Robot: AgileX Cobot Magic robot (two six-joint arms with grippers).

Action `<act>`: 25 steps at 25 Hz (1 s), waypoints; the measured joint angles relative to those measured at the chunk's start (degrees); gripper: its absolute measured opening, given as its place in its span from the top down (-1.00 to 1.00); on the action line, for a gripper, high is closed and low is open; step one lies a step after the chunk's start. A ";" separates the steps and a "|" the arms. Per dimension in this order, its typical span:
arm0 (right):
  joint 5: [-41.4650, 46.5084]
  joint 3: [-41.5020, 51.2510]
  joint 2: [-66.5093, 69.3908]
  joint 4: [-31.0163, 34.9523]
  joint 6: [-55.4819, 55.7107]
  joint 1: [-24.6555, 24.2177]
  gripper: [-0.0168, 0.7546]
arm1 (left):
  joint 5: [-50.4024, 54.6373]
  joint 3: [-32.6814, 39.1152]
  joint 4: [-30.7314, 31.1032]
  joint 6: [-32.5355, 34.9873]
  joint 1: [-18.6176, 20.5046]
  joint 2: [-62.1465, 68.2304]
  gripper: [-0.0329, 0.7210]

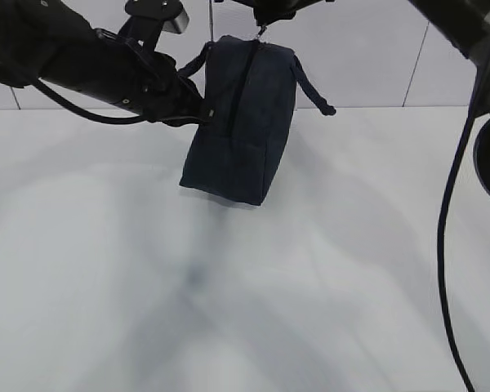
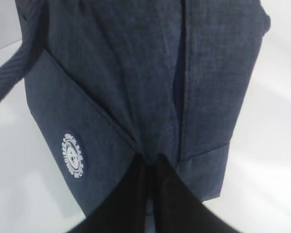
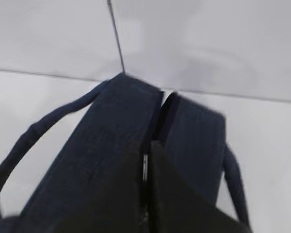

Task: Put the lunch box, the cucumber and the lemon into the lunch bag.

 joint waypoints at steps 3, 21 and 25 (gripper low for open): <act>-1.19 0.00 -0.01 -0.63 0.00 -0.99 0.96 | 0.53 0.00 0.23 0.00 0.00 0.00 0.94; -7.88 0.00 4.07 -0.47 0.74 -2.69 0.96 | 2.84 0.10 1.54 0.00 0.00 0.00 0.94; -9.64 0.00 4.41 -0.39 0.90 -3.70 0.96 | 2.84 1.22 1.54 0.00 0.00 0.00 0.94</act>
